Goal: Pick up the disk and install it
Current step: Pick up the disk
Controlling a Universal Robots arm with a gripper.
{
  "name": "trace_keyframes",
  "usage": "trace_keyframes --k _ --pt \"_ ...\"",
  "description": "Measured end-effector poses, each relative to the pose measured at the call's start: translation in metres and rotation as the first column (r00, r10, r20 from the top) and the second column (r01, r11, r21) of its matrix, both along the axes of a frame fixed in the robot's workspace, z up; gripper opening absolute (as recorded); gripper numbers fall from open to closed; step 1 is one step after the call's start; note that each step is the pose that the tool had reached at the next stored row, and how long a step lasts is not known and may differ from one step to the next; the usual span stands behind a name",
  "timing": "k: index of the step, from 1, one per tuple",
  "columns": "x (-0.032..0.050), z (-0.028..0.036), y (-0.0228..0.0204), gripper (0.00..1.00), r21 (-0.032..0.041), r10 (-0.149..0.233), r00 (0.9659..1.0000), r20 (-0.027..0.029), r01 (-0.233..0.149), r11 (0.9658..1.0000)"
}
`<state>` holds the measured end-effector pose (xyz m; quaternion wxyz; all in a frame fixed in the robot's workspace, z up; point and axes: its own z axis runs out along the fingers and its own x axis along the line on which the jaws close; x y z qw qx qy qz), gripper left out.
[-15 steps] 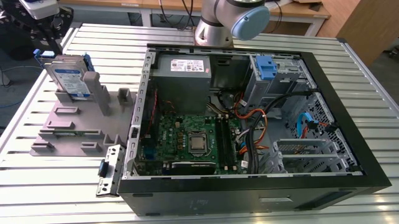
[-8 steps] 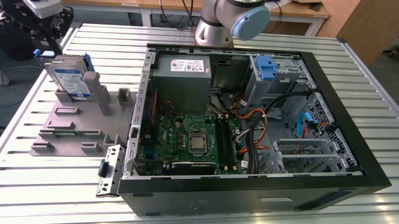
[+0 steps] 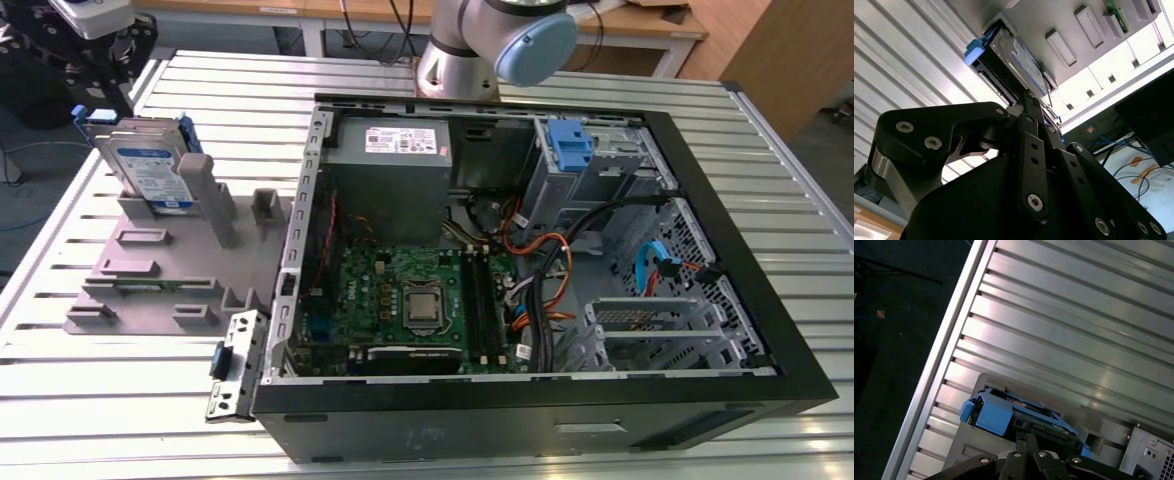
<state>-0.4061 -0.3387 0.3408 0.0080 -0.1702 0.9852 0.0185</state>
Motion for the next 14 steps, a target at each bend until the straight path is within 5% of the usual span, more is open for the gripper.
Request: trace_keyframes --k 7,14 --pt "0.0 0.0 0.0 0.11 0.0 0.009 1.0 0.0 -0.009 1.0" --pt "0.0 0.0 0.0 0.11 0.0 0.064 0.998 0.0 -0.064 0.998"
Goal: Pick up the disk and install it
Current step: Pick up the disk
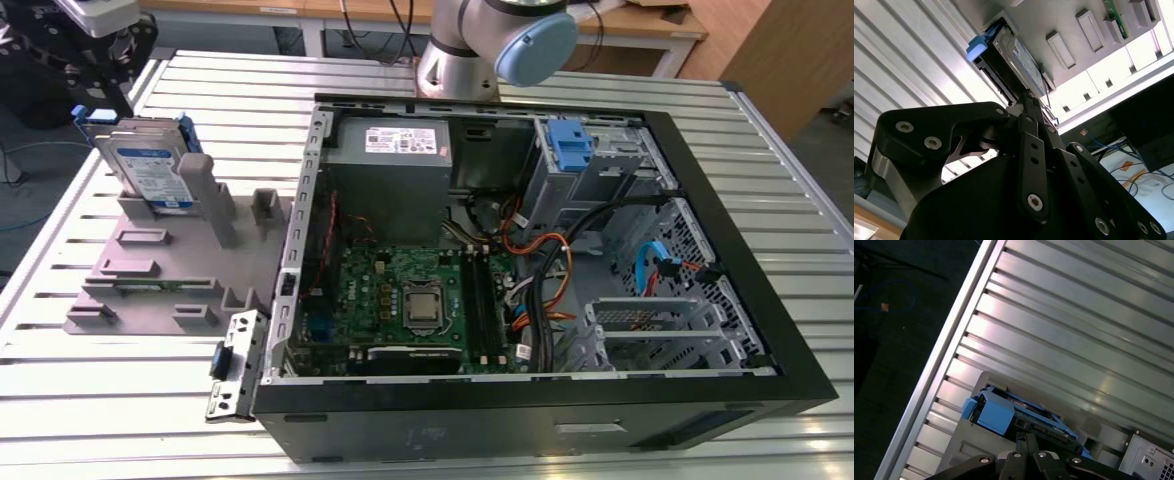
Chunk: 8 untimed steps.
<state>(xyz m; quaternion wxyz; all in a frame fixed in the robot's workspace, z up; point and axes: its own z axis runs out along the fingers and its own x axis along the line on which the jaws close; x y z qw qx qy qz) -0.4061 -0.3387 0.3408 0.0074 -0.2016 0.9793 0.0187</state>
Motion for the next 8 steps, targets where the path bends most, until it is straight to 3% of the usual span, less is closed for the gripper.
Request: trace_keyframes --k 4,8 --pt "0.0 0.0 0.0 0.11 0.0 0.048 0.9988 0.0 -0.048 0.9988" --pt "0.0 -0.0001 0.0 0.11 0.0 0.107 0.9943 0.0 -0.107 0.9943"
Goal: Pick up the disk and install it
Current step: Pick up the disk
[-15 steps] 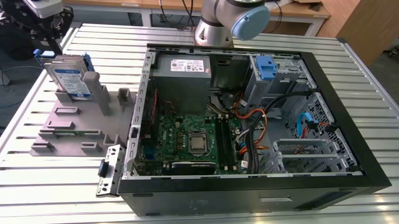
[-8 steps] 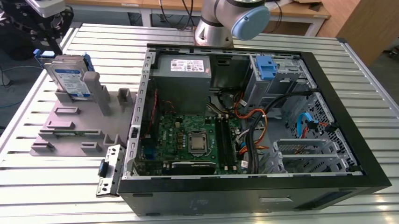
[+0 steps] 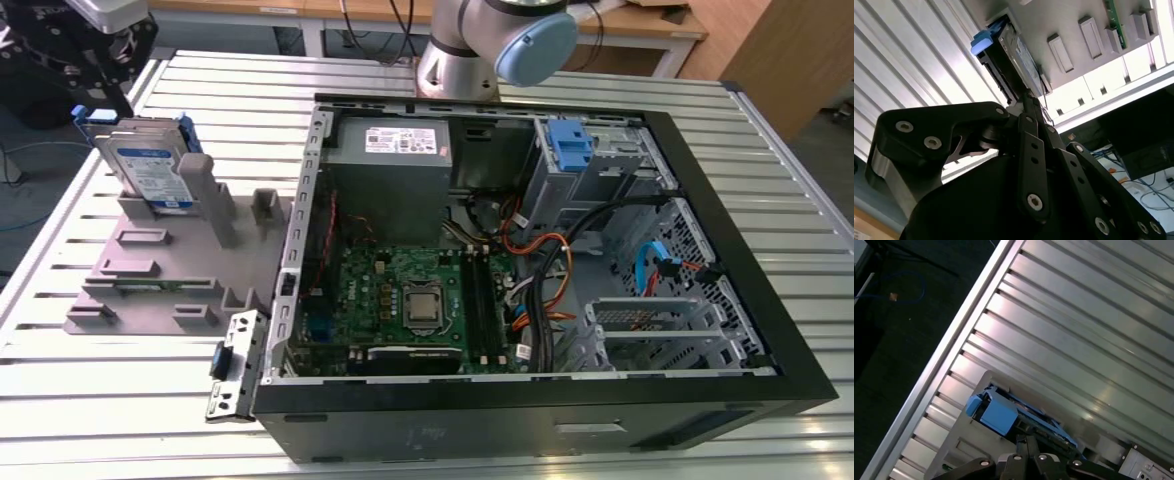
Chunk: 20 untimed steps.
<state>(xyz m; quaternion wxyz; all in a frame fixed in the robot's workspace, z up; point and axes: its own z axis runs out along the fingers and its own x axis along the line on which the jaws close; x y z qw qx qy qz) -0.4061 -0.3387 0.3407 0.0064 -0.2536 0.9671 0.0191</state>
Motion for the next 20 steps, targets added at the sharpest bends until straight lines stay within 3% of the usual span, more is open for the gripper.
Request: trace_keyframes --k 5,11,16,20 --pt "0.0 -0.0001 0.0 0.11 -0.0001 0.075 0.9972 -0.0001 -0.075 0.9972" --pt "0.0 -0.0001 0.0 0.11 0.0 0.15 0.9886 0.0 -0.15 0.9886" --pt "0.0 -0.0001 0.0 0.11 0.0 0.215 0.9767 0.0 -0.215 0.9767" --pt "0.0 -0.0001 0.0 0.11 0.0 0.267 0.9636 0.0 -0.267 0.9636"
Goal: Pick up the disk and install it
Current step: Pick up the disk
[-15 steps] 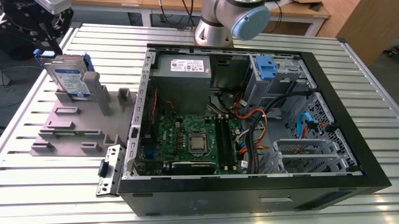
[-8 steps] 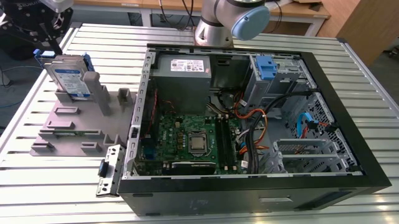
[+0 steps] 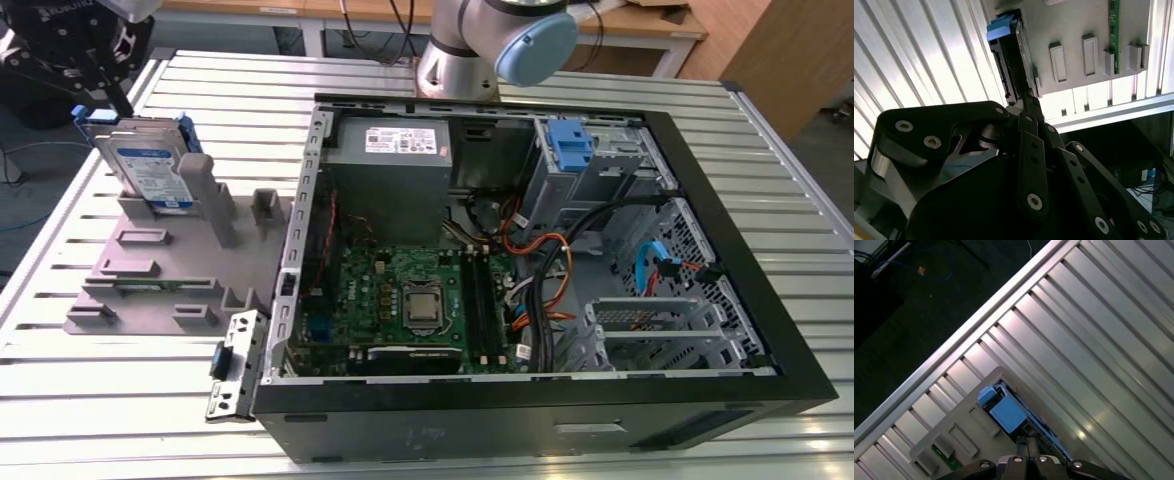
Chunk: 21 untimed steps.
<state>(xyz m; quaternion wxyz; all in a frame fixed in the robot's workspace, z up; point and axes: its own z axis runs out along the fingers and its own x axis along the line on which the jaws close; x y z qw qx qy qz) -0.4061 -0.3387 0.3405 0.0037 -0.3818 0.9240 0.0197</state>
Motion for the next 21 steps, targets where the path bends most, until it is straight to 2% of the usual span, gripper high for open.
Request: trace_keyframes --k 4,9,21 --pt "0.0 0.0 0.0 0.11 0.0 0.053 0.9986 -0.0001 -0.053 0.9986" --pt "0.0 0.0 0.0 0.11 0.0 0.111 0.9938 0.0 -0.111 0.9938" --pt "0.0 0.0 0.0 0.11 0.0 0.118 0.993 0.0 -0.118 0.993"
